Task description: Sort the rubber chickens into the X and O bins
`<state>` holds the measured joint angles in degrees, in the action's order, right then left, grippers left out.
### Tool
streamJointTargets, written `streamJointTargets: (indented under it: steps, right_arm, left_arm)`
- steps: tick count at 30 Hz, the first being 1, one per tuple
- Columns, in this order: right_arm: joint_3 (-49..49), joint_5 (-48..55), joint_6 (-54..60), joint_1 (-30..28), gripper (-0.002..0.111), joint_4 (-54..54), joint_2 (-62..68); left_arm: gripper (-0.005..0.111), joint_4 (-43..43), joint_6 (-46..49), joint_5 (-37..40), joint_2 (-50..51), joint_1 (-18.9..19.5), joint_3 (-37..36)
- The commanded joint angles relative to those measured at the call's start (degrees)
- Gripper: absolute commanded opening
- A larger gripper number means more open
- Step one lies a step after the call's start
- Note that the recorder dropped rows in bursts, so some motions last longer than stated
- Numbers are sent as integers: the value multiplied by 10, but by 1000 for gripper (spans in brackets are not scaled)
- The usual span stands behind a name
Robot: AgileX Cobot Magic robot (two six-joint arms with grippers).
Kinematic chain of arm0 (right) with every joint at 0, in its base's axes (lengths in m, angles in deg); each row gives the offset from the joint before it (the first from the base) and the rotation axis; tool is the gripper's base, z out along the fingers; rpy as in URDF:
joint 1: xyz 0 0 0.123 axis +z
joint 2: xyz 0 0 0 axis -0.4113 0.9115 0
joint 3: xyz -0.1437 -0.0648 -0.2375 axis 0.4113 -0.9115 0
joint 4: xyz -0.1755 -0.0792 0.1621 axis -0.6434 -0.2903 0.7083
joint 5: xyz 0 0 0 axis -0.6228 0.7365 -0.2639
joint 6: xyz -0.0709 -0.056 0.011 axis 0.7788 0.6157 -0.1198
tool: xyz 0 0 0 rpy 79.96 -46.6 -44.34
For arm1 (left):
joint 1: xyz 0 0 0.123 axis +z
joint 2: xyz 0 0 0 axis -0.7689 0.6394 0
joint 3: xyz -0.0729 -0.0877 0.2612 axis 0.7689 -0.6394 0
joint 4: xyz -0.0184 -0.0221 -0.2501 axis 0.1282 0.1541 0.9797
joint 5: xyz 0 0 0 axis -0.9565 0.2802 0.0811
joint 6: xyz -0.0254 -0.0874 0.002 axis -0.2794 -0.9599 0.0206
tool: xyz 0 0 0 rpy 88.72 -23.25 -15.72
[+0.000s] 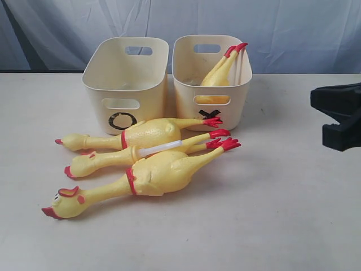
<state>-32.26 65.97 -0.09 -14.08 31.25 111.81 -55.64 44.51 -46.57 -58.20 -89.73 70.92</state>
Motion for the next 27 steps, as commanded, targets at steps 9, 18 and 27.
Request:
streamJointTargets:
  steps: [9, 18, 27]
  right_arm:
    - [87, 31, 77, 59, -1, 11, 103]
    - [121, 42, 109, 108, -1, 8, 168]
    - [149, 44, 140, 155, -1, 13, 208]
  left_arm:
    - [0, -78, -16, 96, -4, -1, -8]
    - [0, 27, 12, -22, -4, -1, -8]
    - [0, -5, 11, 25, -4, -1, -8]
